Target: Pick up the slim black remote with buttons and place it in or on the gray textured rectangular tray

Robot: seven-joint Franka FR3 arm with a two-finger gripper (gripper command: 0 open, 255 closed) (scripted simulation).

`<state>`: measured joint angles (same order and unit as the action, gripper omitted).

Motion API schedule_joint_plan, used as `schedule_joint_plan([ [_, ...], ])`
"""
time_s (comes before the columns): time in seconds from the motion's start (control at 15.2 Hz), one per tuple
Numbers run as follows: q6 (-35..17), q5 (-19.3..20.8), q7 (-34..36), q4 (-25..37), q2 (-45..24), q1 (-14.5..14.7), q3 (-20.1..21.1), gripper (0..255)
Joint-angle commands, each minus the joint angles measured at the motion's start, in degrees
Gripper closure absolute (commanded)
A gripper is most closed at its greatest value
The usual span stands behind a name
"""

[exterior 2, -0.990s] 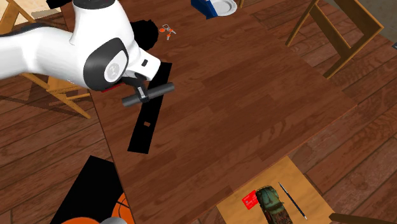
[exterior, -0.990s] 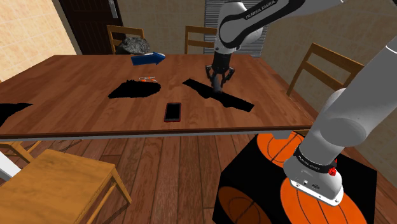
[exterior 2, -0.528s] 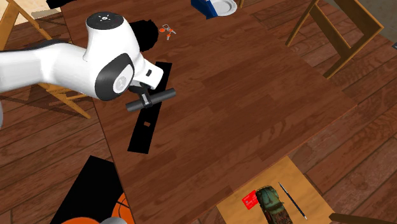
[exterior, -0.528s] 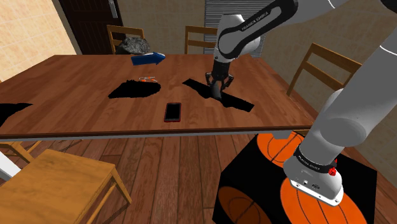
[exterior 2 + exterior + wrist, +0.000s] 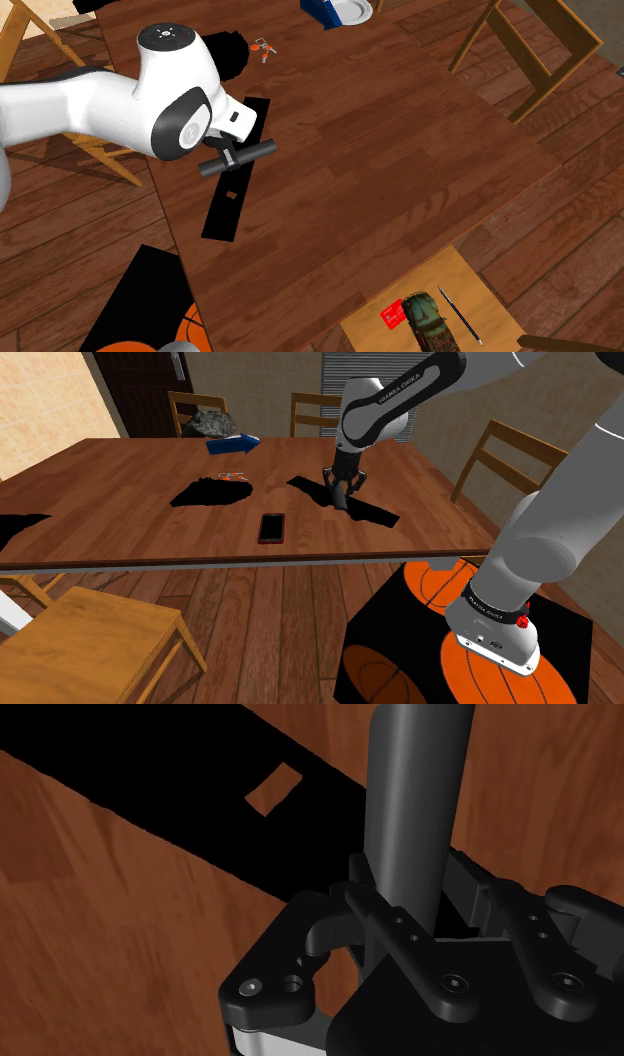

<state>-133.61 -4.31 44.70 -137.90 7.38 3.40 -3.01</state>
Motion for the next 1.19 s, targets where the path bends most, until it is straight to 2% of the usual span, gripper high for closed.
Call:
schedule_joint_plan([
  [0.0,0.0,0.0,0.0,0.0,0.0,0.0,0.0,0],
  [0.33,0.0,0.0,0.0,0.0,0.0,0.0,0.0,0],
  [0.59,7.7,0.7,0.5,3.3,4.3,-0.3,-0.1,0],
  [1.12,7.7,0.7,0.5,3.3,4.3,-0.3,-0.1,0],
])
